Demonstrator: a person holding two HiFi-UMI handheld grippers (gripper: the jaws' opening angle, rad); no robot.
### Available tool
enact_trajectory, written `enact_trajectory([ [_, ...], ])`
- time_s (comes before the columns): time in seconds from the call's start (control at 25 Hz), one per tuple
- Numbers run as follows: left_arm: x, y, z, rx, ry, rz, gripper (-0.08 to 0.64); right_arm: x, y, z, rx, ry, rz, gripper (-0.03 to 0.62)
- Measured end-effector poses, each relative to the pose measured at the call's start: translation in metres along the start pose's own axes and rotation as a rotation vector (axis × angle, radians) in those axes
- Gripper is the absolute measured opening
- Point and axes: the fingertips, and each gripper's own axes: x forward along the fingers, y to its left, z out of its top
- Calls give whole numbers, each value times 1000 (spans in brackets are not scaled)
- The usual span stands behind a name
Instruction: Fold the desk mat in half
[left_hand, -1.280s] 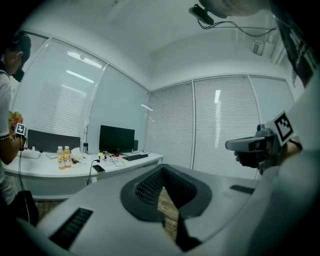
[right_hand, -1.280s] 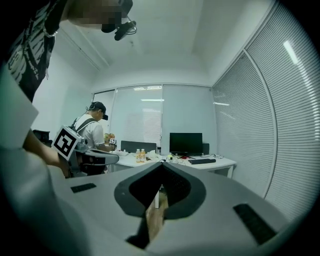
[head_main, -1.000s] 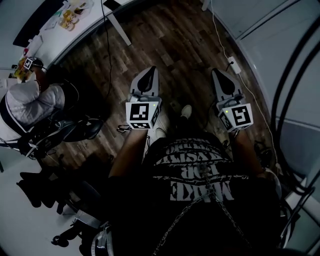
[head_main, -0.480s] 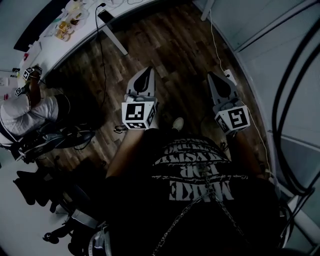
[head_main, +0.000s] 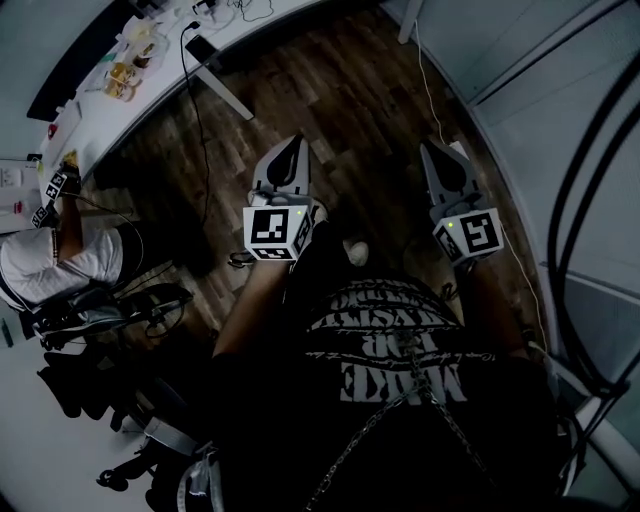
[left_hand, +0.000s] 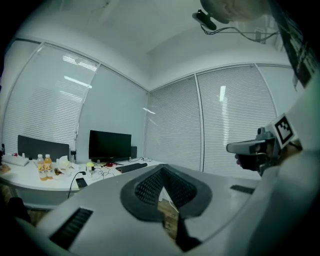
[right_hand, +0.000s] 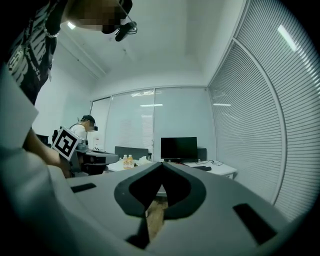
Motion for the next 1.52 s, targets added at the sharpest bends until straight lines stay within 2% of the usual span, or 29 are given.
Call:
enact_trajectory([
  [0.4,40,26,3,-6,-12,-31,5,43,-14,-2,-12,0,-13,-2],
  [1.0,93,98,-26,-91,66,-41,5,135,-21,-27,21,78,-16,-2],
  [1.32,122,126,-19,-106,36,-69,5,180,-20,-29,12,106,3,-1],
  [1.52,134,144,-9,-119,-20,-111,5,210,-11,-26,-10,109,19,-2],
])
